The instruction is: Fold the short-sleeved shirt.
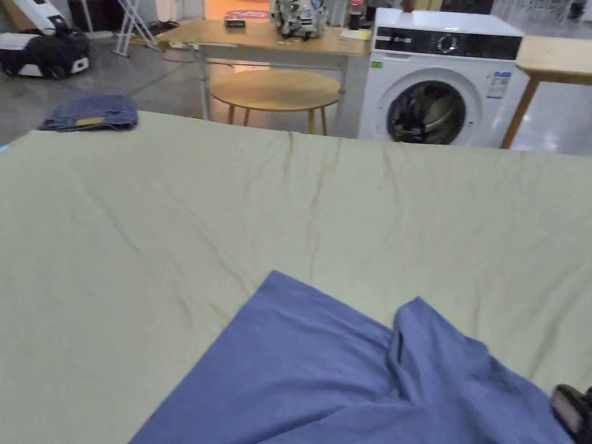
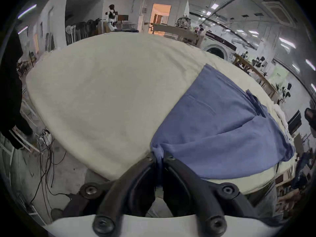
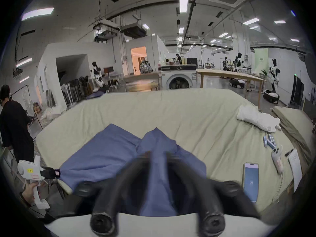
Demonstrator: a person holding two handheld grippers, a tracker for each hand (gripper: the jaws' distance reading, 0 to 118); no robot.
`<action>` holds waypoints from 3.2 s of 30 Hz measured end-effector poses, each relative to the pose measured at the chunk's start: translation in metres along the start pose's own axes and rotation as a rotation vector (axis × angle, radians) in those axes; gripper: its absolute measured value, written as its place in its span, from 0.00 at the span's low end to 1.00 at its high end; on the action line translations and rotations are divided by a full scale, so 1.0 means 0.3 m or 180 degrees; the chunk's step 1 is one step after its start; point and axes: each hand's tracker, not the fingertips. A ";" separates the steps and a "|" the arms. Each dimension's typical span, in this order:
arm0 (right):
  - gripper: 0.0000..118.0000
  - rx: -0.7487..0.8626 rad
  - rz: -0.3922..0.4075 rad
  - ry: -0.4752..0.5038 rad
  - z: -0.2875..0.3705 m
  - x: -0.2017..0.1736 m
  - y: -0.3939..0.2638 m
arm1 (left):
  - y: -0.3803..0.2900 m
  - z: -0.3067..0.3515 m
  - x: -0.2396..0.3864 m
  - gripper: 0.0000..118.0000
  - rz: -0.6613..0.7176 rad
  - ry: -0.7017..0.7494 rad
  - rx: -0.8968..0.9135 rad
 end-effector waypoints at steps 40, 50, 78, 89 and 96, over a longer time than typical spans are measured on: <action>0.00 0.0997 0.0107 -0.0438 0.055 0.190 0.812 | 0.979 0.481 0.284 0.00 -0.0647 -0.1122 0.2176; 0.00 0.1489 0.0138 -0.0918 -0.100 0.193 1.344 | 1.592 0.463 0.455 0.00 -0.0856 -0.0824 0.2398; 0.00 0.1212 0.0234 -0.0711 -0.362 0.160 1.178 | 1.499 0.220 0.372 0.00 -0.0923 -0.0562 0.2052; 0.00 0.0882 -0.0227 -0.0513 -0.041 0.183 0.302 | 0.638 0.252 0.153 0.00 -0.0751 -0.0553 0.1684; 0.00 0.0172 -0.0881 -0.0781 0.148 0.194 -0.262 | 0.179 0.299 0.018 0.00 -0.0185 -0.0444 0.1261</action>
